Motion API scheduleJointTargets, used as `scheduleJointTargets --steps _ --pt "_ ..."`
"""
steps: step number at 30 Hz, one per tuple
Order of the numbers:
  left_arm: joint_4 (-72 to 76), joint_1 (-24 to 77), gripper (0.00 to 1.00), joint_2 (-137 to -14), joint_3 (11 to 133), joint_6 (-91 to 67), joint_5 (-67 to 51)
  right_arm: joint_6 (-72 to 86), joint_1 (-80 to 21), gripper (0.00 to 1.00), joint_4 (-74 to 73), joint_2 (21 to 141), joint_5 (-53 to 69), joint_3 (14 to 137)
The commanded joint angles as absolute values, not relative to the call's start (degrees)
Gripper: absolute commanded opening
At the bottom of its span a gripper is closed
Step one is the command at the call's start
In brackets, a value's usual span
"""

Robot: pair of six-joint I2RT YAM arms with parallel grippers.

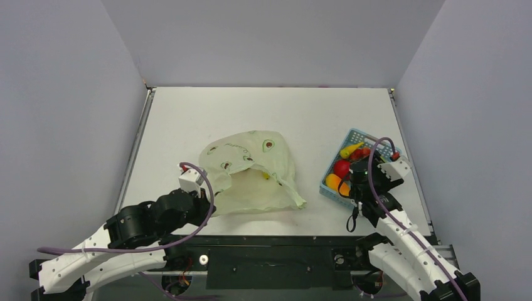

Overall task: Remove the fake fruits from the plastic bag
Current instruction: Place the fake fruit in the bin.

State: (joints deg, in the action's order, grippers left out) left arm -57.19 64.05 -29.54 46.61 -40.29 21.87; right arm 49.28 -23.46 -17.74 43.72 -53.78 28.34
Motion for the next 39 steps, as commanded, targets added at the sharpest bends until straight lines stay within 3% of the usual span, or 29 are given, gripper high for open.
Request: scheduleJointTargets --steps 1,11,15,21,25,30,39 --pt "-56.0 63.9 0.00 -29.3 47.7 -40.1 21.7 56.4 -19.1 0.05 -18.8 43.5 -50.9 25.6" --pt "-55.9 63.8 0.00 -29.4 47.7 -40.1 21.5 57.3 -15.9 0.14 -15.3 47.4 -46.3 22.2" --pt "-55.9 63.8 0.00 -29.0 47.7 -40.0 21.5 55.3 -15.7 0.33 -14.3 46.5 -45.6 22.2" --pt "-55.7 63.8 0.00 -28.9 47.7 -40.0 21.6 51.4 -15.7 0.71 -13.5 42.2 -44.1 22.3" --pt "-55.6 63.8 0.00 -28.9 47.7 -40.0 21.6 49.8 -15.7 0.83 -14.0 39.5 -43.9 22.9" --pt "-55.6 63.8 0.00 -28.9 47.7 -39.9 21.4 48.9 -15.8 0.91 -15.0 38.9 -43.6 24.1" --pt "-55.5 63.8 0.00 -28.9 47.6 -39.8 21.4 37.6 -22.2 0.91 -9.5 39.1 -32.6 28.0"
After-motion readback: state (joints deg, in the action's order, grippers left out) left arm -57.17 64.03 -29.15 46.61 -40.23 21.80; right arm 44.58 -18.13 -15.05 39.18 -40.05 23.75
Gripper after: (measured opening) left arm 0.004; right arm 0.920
